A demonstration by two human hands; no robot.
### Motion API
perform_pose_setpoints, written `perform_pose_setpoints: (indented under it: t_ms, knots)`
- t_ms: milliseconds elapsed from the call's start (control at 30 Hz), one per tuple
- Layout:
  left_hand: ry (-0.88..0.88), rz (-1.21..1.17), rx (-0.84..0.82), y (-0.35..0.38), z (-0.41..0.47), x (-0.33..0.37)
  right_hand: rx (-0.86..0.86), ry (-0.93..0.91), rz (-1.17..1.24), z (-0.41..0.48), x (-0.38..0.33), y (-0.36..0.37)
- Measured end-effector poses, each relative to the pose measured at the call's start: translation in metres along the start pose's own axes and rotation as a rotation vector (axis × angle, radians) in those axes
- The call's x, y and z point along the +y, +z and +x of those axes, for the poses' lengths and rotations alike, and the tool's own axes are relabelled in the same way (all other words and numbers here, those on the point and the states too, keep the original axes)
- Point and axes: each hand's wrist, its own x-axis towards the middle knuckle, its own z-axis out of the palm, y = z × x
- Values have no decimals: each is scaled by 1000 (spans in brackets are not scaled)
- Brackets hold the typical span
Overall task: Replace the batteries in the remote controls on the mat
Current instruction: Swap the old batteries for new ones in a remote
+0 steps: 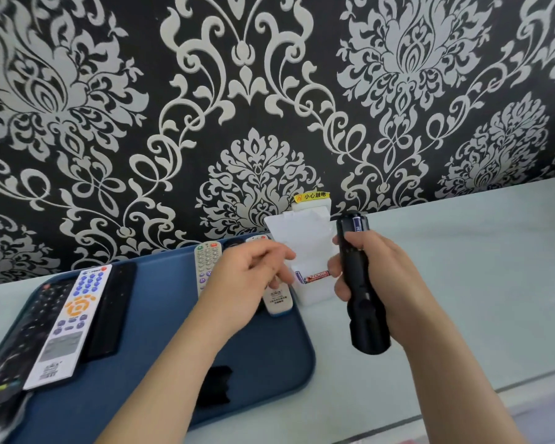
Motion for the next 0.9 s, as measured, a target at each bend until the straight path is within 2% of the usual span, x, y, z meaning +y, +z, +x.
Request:
perform_pose_setpoints:
  t_ms: [167,233,300,467,667,800,900]
  knots:
    - [-106,-512,153,-6,-12,11,-209,102,148,-2,2,20]
    - [-82,-678,192,-9,-16,16,-286,99,210,-3,4,29]
    - [-23,-741,212,-12,-20,19,-363,66,219,-2,8,38]
    - [99,-544,305,-17,-23,26,-410,-9,161,0,13,54]
    - [139,-476,378,-21,-22,23,-405,-58,70,-5,11,63]
    - [219,-185,454,-25,-22,22,-395,-111,8,-5,12,67]
    - [256,-55,502,-22,-22,21,-406,-146,22,-7,11,70]
